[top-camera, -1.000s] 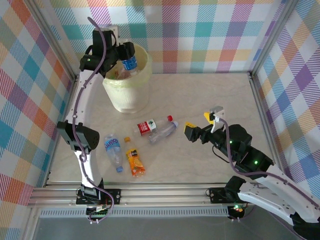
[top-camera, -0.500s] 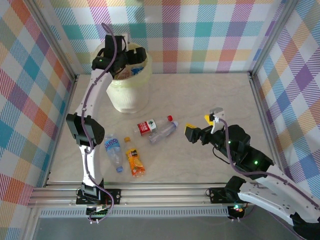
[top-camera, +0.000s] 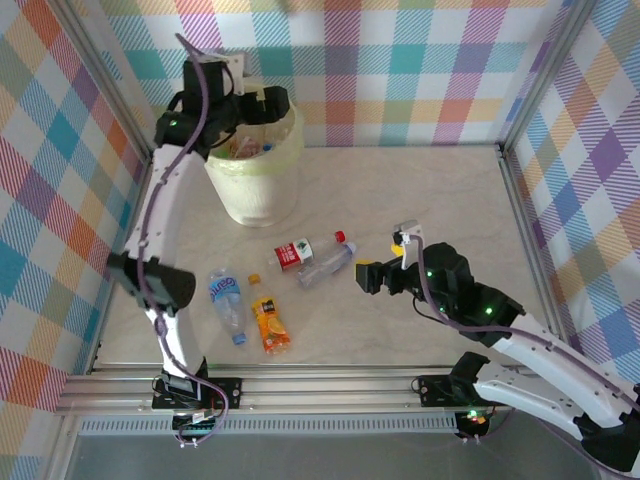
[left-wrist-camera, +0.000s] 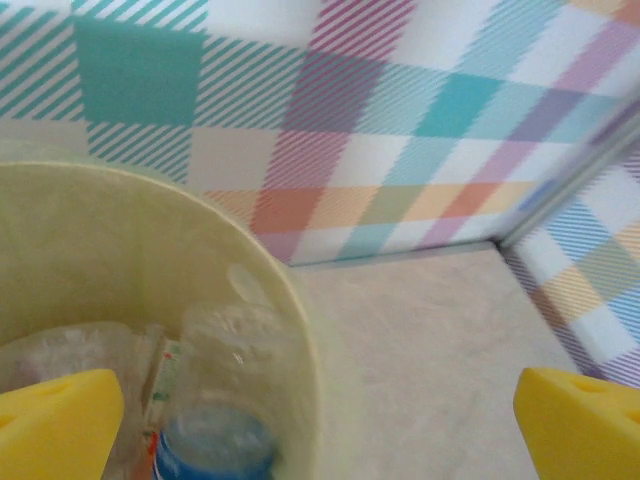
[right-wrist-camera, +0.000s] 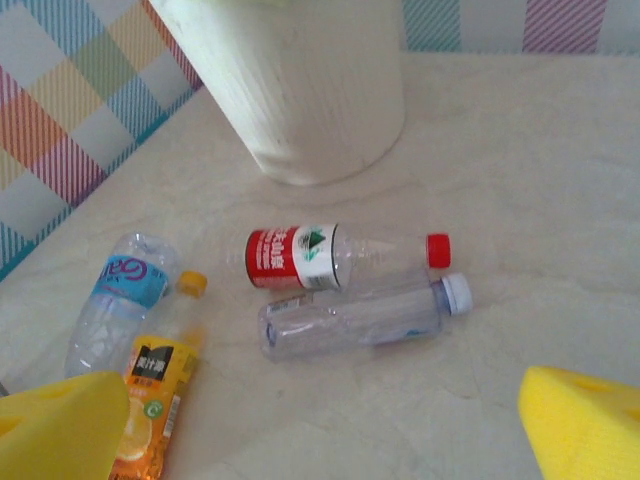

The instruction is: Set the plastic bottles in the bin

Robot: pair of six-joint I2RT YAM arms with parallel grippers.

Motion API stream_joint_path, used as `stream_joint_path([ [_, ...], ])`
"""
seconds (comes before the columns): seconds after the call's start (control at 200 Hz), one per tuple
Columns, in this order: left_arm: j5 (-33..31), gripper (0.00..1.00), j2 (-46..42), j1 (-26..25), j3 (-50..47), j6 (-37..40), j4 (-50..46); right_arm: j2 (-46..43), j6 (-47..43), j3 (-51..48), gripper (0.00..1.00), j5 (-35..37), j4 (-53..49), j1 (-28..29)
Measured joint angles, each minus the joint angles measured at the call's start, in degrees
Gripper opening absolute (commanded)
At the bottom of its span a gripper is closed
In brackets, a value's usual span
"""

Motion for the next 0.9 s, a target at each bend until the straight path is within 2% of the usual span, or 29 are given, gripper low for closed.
stream_joint_path([
  [0.14, 5.79, 1.0, -15.89, -0.15, -17.38, -0.52, 2.71, 1.79, 4.07, 0.07, 1.0, -0.11, -1.66, 0.0],
  [0.245, 10.32, 1.0, -24.39, -0.59, -28.98, -1.88, 4.92, 4.33, 9.44, 0.76, 1.0, 1.4, -4.0, 0.0],
  [0.49, 17.64, 1.0, -36.35, -4.96, -53.42, -5.2, 8.22, 10.16, 24.52, 2.01, 1.0, 6.08, -6.14, -0.48],
  [0.645, 20.31, 1.0, -42.97, -8.24, -65.05, -6.97, 9.03, 14.25, 31.54, 2.05, 1.0, 6.82, -5.57, -1.4],
  [0.905, 22.88, 1.0, -54.8, -10.58, -77.11, -10.05, 11.56, 24.48, 40.46, 2.14, 0.78, 6.1, -1.51, -2.71],
])
